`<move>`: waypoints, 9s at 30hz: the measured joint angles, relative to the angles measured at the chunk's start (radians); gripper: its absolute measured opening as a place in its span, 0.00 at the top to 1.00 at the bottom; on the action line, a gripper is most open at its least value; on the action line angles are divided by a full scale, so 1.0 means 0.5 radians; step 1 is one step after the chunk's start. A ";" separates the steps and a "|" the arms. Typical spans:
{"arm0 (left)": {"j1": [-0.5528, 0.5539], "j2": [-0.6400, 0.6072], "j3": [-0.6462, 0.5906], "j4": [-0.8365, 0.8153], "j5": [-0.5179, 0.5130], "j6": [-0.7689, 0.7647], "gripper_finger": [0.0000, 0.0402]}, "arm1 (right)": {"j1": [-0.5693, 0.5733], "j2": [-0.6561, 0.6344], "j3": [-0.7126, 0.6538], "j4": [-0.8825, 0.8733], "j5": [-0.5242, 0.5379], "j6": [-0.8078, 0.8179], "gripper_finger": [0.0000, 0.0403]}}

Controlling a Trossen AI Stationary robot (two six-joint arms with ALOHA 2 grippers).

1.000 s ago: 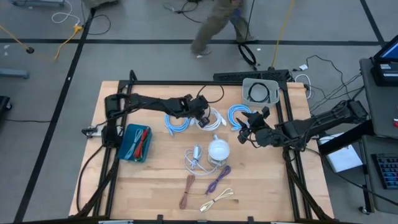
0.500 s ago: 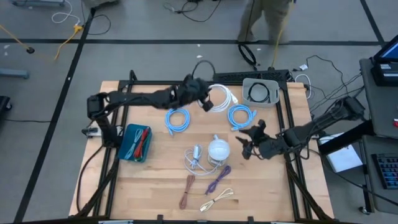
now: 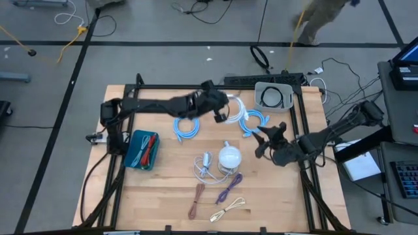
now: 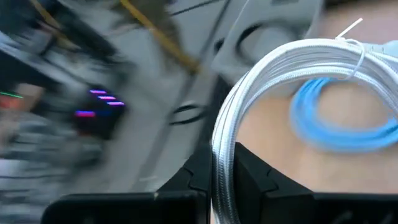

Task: Pick & Place USB Port
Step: Put the white HDMI cable into the gray bin

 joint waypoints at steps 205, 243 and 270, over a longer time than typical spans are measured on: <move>-1.616 -0.914 -1.192 -0.594 -1.166 -1.518 0.82 | -3.341 -0.297 0.243 -0.189 -3.784 -1.723 0.99; -1.681 -0.913 -1.193 -0.797 -1.182 -1.838 0.82 | -3.293 -0.734 0.243 -0.525 -2.859 -1.856 0.99; -1.701 -0.912 -1.193 -0.798 -1.202 -1.837 0.82 | -2.820 -0.831 0.242 0.437 -3.557 -1.291 0.99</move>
